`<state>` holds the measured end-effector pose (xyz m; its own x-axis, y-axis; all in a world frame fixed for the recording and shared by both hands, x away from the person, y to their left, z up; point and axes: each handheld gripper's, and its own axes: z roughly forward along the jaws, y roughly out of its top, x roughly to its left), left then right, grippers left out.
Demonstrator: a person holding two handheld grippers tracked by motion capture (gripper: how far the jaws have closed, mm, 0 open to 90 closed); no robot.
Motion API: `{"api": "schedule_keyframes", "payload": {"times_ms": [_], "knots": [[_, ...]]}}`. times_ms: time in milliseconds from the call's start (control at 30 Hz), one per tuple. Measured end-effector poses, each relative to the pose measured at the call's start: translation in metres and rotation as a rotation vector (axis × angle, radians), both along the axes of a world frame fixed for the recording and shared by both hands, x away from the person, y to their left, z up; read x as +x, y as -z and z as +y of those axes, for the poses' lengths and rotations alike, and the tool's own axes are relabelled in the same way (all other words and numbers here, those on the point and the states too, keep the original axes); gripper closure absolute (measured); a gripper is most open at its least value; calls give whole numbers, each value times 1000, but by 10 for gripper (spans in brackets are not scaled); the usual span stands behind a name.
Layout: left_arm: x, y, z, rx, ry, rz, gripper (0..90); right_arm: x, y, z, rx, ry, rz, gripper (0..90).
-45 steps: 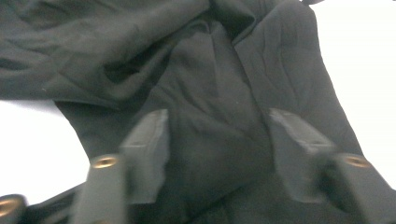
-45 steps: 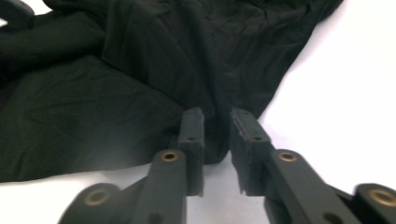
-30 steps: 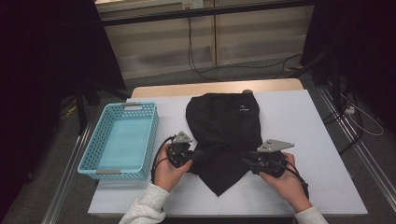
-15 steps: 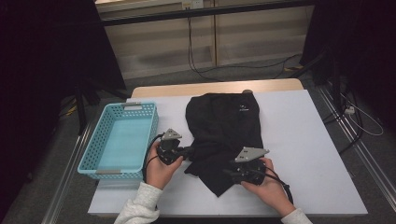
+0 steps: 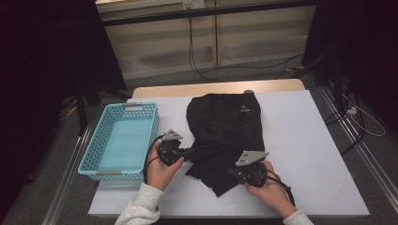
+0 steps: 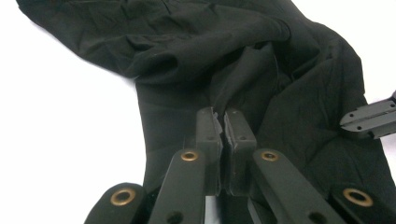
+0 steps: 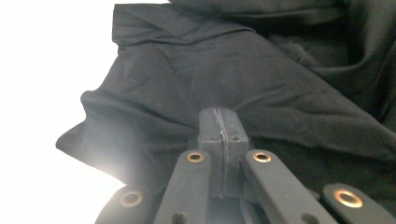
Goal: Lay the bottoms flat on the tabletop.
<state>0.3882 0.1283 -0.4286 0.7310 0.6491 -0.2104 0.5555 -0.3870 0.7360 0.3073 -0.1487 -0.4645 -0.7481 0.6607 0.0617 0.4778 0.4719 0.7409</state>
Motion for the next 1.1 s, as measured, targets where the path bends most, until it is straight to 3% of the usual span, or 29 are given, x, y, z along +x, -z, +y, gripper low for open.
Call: {"api": "schedule_keyframes", "payload": {"times_ms": [167, 500, 733, 1100], "knots": [[1, -5, 5, -2, -19, -17, 865, -3, -1, -14, 17, 13, 30, 900], [4, -14, 17, -25, -65, -29, 866, -16, -7, -41, 32, 49, 25, 900], [5, -21, 28, -32, -109, -49, 868, -14, -11, -59, 61, 102, 12, 900], [6, -16, 27, -14, -103, -39, 857, -12, -9, -62, 67, 111, 8, 900]]}}
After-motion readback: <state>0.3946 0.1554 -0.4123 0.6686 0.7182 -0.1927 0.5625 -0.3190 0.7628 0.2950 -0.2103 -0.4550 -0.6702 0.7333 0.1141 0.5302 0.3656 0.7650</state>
